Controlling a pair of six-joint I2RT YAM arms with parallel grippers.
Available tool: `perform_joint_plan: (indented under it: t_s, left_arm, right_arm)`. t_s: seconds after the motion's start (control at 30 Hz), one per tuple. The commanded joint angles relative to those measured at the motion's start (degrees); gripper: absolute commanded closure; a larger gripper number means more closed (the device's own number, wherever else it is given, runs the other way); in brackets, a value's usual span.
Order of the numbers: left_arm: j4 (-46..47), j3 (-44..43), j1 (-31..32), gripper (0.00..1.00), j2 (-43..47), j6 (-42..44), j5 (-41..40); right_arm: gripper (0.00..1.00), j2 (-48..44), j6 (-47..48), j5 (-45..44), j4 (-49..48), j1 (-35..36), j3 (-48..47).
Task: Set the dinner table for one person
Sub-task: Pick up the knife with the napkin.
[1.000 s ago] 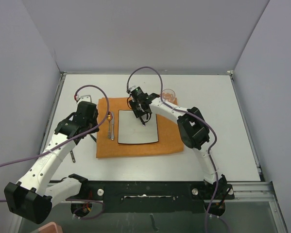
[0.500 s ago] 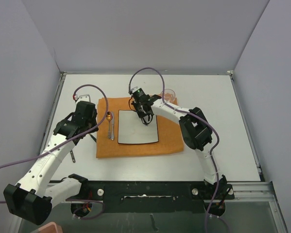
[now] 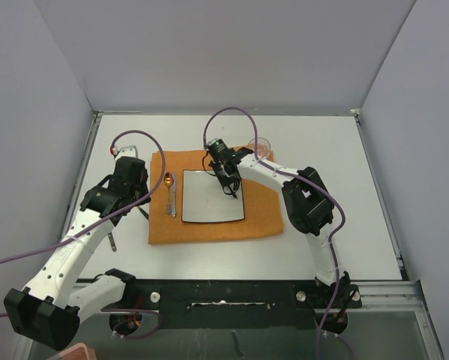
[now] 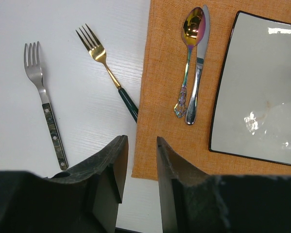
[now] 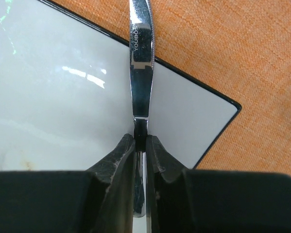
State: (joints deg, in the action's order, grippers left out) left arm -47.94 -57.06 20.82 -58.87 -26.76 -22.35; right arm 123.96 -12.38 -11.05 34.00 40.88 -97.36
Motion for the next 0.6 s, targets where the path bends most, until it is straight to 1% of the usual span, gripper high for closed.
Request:
perform_joint_plan:
  t_s: [0.0, 0.33, 0.47, 0.57]
  left_arm:
    - [1.6, -1.9, -0.4, 0.71, 1.3, -0.6, -0.5]
    - [2.7, -1.1, -0.4, 0.71, 1.1, -0.7, 0.8]
    - [2.8, -1.4, -0.4, 0.71, 1.1, -0.6, 0.9]
    - [2.9, -1.7, -0.4, 0.71, 1.2, -0.6, 1.1]
  right_arm:
    - [1.0, -6.4, 0.9, -3.0, 2.7, 0.3, -1.5]
    - [1.0, -12.8, 0.2, -8.6, 4.7, 0.2, -0.5]
    - [1.0, -16.0, -1.2, -12.3, 5.5, -0.2, 2.7]
    - [1.0, -18.8, -4.2, -15.5, 6.2, -0.9, 5.9]
